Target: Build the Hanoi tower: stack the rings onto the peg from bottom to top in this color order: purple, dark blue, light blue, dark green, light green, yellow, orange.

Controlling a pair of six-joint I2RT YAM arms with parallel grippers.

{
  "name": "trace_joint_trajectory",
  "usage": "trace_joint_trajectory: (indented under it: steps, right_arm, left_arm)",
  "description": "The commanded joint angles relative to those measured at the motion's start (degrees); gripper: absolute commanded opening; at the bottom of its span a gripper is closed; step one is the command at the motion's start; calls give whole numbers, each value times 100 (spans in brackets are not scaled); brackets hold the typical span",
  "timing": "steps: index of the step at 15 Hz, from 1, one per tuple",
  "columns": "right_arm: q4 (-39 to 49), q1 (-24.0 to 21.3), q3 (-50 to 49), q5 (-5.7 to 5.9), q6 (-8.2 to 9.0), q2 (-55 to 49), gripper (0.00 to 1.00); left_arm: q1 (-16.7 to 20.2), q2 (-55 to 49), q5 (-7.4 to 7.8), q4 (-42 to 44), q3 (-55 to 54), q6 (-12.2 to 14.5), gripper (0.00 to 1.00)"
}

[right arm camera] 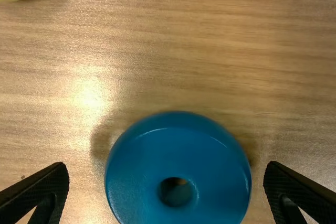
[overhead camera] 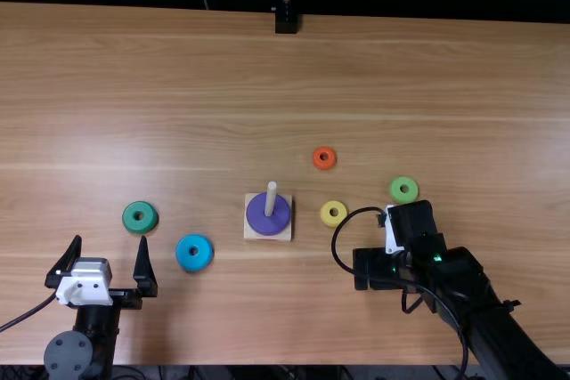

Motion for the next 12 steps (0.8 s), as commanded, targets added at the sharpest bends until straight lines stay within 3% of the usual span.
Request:
trace_joint_trajectory:
  steps: [1,2,6,7,8,9,10,12]
  right_arm:
    - [-16,68,-82,-19,19,113,100]
    - [-16,68,-82,13,19,131,100]
    - [-5,68,-152,23,-2,166,51]
    - [-5,68,-178,23,-12,166,34]
    - [-5,68,-170,23,-12,166,27]
    - [27,59,-143,13,-12,166,10]
    - [16,59,-91,13,-12,166,0]
    - [-5,59,103,13,-55,157,0]
  left_arm:
    - [46,-62,-36,-100,-126,9,100]
    - [46,-62,-36,-100,-126,9,100]
    - [46,-62,-36,-100,-126,9,100]
    - [46,-62,-36,-100,-126,9,100]
    - [46,-62,-36,-100,-126,9,100]
    - [46,-62,-36,-100,-126,9,100]
    - [46,-62,-36,-100,-126,9,100]
    - [46,-62,-36,-100,-126,9,100]
